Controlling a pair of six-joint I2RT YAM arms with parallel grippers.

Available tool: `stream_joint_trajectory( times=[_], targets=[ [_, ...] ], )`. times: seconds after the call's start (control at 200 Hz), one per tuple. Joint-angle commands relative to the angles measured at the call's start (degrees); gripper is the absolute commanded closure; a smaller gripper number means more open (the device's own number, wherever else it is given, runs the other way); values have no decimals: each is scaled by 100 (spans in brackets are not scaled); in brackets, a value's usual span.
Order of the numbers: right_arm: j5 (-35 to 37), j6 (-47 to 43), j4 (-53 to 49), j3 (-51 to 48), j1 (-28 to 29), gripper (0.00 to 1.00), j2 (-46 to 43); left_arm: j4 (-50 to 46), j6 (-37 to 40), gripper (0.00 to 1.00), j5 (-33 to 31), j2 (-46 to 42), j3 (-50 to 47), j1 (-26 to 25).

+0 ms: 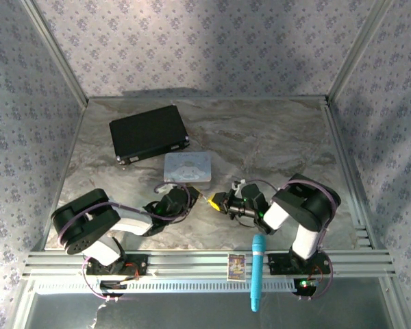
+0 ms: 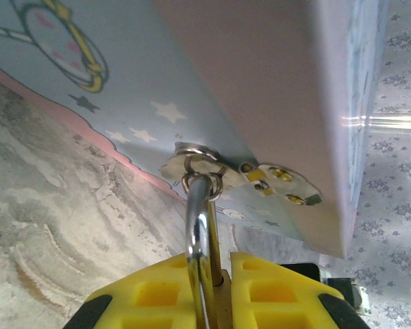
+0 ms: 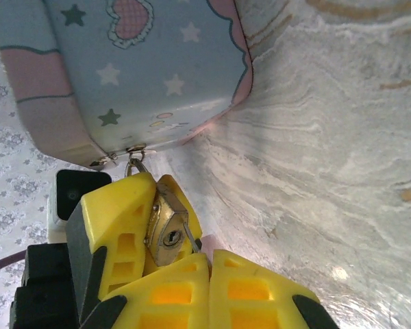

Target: Unlock the padlock with the key

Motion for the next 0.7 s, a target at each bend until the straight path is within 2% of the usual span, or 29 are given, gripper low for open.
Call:
stream_joint_trajectory(
  times=[0.0,0.695],
  targets=[
    [-82,166,559,-28,40,100,180,395,-27,100,-63,-15,16,-20],
    [-146,68,601,69,75,100,242,527,-96,100,109,58,89,-29]
  ],
)
